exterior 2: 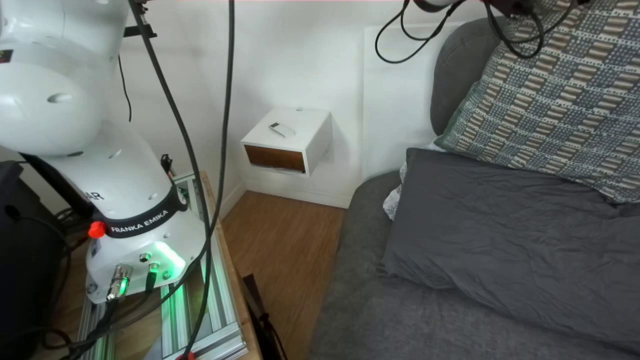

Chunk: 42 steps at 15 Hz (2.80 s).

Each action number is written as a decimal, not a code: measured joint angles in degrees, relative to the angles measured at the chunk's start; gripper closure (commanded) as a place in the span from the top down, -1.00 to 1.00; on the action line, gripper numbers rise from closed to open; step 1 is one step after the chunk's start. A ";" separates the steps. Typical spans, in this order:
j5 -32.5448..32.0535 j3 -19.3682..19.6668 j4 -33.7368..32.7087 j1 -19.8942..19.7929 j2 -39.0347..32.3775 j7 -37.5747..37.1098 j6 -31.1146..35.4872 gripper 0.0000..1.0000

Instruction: Put the other pillow on top of the grey pillow

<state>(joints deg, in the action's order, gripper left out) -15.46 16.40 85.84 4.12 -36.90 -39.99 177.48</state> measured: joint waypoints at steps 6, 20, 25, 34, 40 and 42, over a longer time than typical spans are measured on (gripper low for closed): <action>-0.62 -3.58 1.49 -2.42 -1.22 6.29 2.83 -0.06; 38.32 -54.23 23.14 -32.54 17.25 51.40 -5.72 1.00; 41.03 -51.92 31.49 -40.67 26.09 50.81 -18.88 1.00; 13.01 -17.86 40.88 -18.78 32.35 25.48 -30.39 1.00; 0.94 -13.45 41.19 -12.03 33.84 13.06 -51.99 1.00; 0.85 -13.42 41.04 -11.25 34.26 13.82 -56.95 1.00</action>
<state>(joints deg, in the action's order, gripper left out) -14.61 2.98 126.88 -7.13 -2.65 -26.16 120.53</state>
